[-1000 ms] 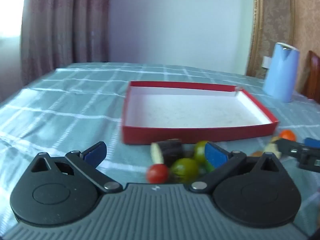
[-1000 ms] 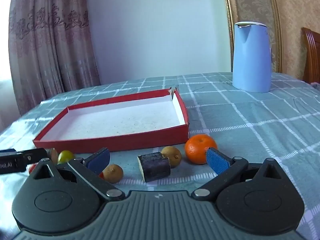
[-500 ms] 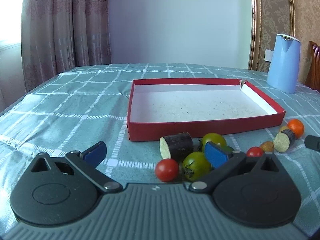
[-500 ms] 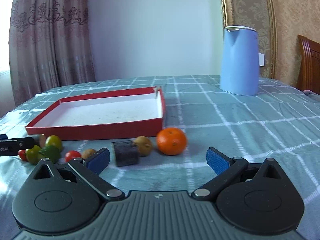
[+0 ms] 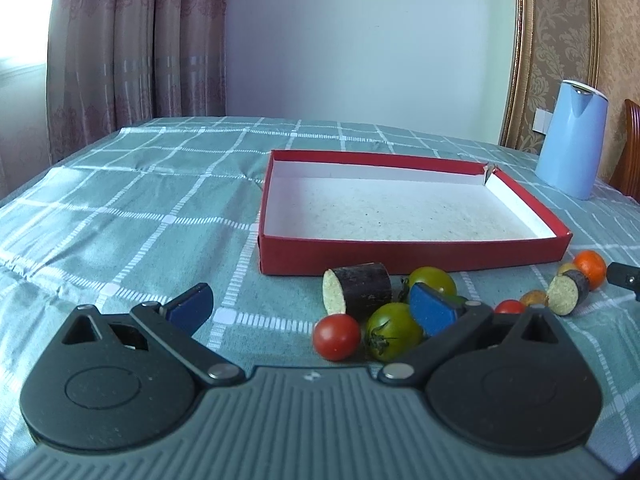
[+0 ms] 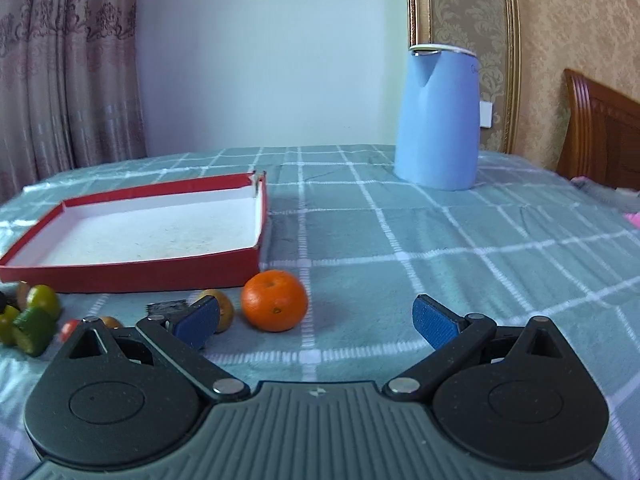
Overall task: Organize fruits
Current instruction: 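Move the right gripper to the mandarin while the left gripper nears a red cherry tomato, then close the right gripper on the mandarin while the left gripper grasps the red cherry tomato, then carry the mandarin into the tray and open the right gripper while the left releases the tomato there, then withdraw both grippers from the tray and close the right gripper on a dark eggplant slice, then hold the eggplant slice in the right gripper while the left gripper grasps another eggplant slice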
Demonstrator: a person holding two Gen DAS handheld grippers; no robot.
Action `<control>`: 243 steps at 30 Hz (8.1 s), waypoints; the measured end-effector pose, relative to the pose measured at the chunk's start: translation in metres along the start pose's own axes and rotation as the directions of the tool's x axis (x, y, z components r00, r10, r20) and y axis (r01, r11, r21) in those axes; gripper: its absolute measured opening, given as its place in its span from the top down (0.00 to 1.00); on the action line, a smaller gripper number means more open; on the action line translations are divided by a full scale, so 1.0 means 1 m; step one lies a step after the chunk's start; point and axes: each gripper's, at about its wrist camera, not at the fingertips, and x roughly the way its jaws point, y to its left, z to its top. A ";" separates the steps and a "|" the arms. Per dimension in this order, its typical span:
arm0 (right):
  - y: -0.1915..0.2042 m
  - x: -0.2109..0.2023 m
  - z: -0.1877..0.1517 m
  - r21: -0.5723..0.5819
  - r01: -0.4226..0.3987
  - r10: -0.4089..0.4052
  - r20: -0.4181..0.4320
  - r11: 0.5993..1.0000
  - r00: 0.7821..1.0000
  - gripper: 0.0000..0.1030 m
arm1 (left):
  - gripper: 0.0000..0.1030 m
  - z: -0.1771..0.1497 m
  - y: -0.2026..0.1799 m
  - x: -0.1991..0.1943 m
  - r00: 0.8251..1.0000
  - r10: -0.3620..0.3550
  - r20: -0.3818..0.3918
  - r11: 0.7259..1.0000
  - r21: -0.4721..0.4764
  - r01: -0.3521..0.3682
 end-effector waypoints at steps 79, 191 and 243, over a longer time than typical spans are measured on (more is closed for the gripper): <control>0.008 0.049 0.012 -0.016 -0.170 0.167 -0.134 0.985 0.977 0.59 | 0.00 -0.018 -0.017 -0.026 0.996 0.035 0.080 0.984 0.174 -0.048; 0.006 0.030 0.022 0.041 -0.279 0.280 -0.029 0.960 0.960 0.38 | 0.00 0.051 0.011 0.040 0.983 0.098 0.158 0.995 0.009 -0.101; 0.048 0.026 0.000 -0.153 -0.377 0.358 -0.139 0.913 0.923 0.64 | 0.00 0.027 0.022 0.035 0.989 -0.020 -0.148 0.976 -0.218 -0.013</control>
